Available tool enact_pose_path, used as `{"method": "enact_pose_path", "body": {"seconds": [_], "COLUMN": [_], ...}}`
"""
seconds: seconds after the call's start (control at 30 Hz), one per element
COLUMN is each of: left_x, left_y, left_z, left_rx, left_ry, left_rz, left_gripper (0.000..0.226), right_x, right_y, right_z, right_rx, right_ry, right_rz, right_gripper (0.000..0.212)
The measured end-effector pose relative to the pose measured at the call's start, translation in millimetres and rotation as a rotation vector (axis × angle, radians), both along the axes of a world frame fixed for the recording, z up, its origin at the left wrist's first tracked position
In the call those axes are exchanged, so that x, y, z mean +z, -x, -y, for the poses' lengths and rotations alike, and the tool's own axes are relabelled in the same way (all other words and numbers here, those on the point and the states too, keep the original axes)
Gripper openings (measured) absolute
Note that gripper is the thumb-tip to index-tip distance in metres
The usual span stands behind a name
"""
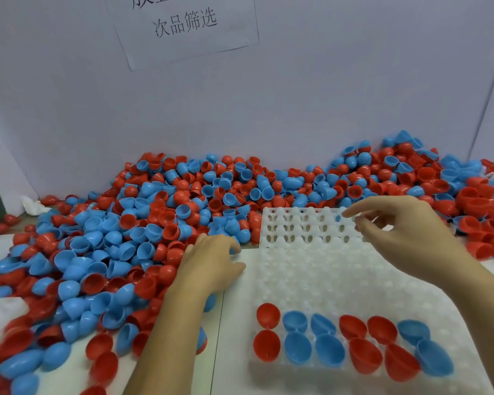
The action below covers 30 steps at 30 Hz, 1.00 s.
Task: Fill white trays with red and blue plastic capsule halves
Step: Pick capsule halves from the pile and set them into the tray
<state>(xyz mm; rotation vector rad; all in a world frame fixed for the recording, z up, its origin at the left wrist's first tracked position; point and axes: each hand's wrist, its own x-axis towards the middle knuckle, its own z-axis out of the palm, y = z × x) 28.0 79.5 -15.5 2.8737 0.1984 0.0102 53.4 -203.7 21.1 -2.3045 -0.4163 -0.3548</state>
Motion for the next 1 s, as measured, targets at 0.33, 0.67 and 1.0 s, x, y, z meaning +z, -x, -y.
{"method": "enact_pose_path", "body": {"seconds": [0.33, 0.67, 1.0], "left_x": [-13.8, 5.4, 24.6], "left_y": [-12.4, -13.3, 5.5], "left_z": [10.3, 23.7, 73.4], "left_rx": [0.172, -0.002, -0.340], "left_ry": [-0.068, 0.507, 0.589], "left_rz": [0.246, 0.551, 0.498], "left_gripper": [0.032, 0.019, 0.020], "right_x": [-0.8, -2.5, 1.4], "right_y": [0.9, 1.0, 13.9], "right_z": [-3.4, -7.3, -33.2], "right_rx": [0.008, 0.025, 0.189], "right_ry": [0.012, 0.009, -0.165], "right_rz": [0.000, 0.015, 0.029], "right_gripper": [0.022, 0.023, 0.011]}}
